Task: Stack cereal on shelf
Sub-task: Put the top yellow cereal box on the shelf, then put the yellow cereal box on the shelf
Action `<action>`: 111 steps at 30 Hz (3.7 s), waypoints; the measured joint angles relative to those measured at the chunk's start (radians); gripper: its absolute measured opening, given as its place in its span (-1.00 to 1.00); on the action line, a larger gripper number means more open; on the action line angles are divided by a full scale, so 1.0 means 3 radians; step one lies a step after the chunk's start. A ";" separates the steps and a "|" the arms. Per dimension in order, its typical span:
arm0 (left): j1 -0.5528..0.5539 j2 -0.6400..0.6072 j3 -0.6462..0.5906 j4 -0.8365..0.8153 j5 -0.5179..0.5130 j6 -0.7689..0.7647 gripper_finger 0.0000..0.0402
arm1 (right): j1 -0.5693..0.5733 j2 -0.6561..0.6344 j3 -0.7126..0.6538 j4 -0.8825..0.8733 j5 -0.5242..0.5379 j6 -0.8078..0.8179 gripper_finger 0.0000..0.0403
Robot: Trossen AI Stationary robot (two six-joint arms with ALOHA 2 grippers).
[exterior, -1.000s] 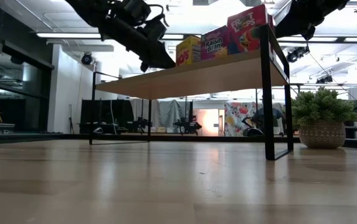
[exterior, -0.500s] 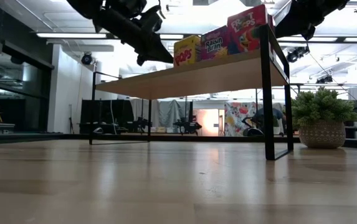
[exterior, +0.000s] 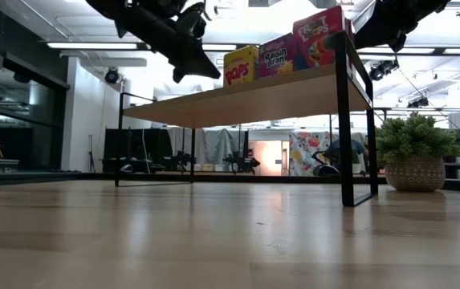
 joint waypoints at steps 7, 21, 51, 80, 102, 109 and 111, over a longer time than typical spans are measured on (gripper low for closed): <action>0.0148 -0.0448 0.0000 -0.0312 -0.0105 0.0056 -1.00 | 0.0000 0.0001 0.0000 0.0002 0.0000 0.0002 -1.00; -0.0518 -0.1850 -0.1264 0.0945 -0.0318 -0.0230 -1.00 | 0.0000 0.0000 0.0019 0.0548 -0.0075 0.0061 -0.69; -0.1666 -0.1780 -0.2082 0.2248 -0.1087 -0.0198 -1.00 | 0.2073 0.1282 0.1632 -0.2416 -0.1293 0.3750 0.52; -0.1807 -0.1301 -0.2083 0.2722 -0.1317 -0.0107 -1.00 | 0.3811 0.2787 0.1666 -0.2343 -0.0859 0.5672 0.52; -0.1806 -0.1300 -0.2083 0.2649 -0.1317 0.0093 -1.00 | 0.3811 0.2913 0.1634 -0.2168 -0.0878 0.5647 0.52; -0.1806 -0.1300 -0.2083 0.2642 -0.1317 0.0117 -1.00 | 0.3811 0.2925 0.1634 -0.2171 -0.0893 0.5679 0.52; -0.1806 -0.1300 -0.2083 0.2642 -0.1317 0.0117 -1.00 | 0.3811 0.2954 0.1634 -0.2161 -0.0897 0.5681 0.52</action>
